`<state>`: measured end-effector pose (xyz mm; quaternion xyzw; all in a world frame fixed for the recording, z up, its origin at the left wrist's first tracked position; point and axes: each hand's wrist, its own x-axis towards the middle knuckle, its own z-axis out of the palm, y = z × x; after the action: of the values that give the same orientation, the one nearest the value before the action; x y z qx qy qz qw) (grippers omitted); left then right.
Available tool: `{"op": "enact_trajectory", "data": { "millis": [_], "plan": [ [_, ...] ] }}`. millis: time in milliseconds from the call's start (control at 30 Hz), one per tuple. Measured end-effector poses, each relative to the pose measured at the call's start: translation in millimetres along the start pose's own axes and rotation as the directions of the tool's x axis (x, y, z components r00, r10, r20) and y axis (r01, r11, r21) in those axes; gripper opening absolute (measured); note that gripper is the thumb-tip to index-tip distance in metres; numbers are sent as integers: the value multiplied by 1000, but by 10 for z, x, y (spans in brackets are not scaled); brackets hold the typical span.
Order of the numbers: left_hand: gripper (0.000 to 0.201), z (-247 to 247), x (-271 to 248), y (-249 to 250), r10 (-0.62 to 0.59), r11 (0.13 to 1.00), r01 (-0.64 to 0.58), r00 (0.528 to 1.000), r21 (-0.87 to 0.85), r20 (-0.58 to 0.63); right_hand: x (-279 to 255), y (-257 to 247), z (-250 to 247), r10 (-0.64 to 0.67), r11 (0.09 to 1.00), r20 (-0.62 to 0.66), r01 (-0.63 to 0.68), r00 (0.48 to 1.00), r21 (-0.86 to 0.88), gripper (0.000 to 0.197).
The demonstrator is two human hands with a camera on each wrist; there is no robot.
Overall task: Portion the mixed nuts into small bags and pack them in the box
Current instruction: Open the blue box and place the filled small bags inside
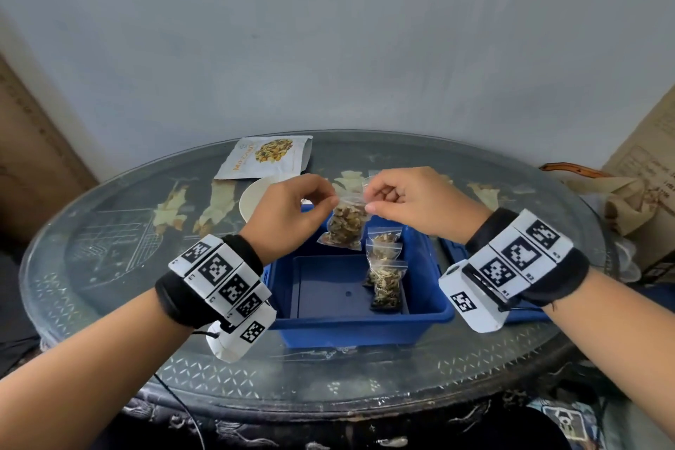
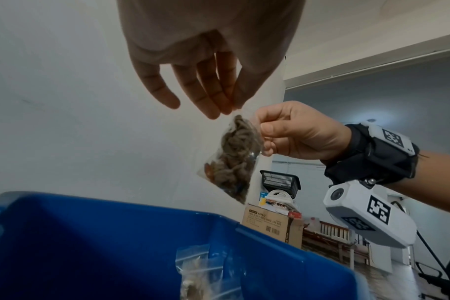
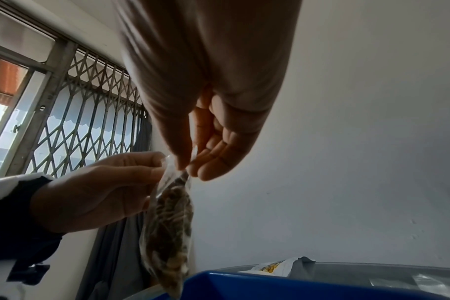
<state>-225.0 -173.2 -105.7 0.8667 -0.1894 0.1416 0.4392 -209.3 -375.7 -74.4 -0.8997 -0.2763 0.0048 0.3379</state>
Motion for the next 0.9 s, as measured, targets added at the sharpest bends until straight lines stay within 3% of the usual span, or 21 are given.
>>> {"op": "enact_trajectory", "data": {
  "millis": [100,200,333,433,700,900],
  "plan": [
    [6,-6,-43,-43,29,998,-34,996,49,83,-16,11,45,-23,998,6,23,1000,-51,11],
    [25,-13,-60,-84,92,982,-115,985,152,147,-36,0,89,-69,994,17,70,997,-82,11],
    [9,3,-56,-76,183,960,-208,973,185,143,-60,-20,122,-119,987,22,120,993,-106,12],
    [10,-10,-63,-88,224,951,-248,964,183,141,-73,-15,121,-108,987,19,109,994,-117,13],
    [18,-10,-98,-80,234,952,-262,956,156,176,-90,-22,158,-128,971,85,142,988,-193,13],
    [12,-28,-92,-98,244,956,-269,950,117,196,-108,-3,191,-179,960,63,188,982,-205,11]
  ]
}}
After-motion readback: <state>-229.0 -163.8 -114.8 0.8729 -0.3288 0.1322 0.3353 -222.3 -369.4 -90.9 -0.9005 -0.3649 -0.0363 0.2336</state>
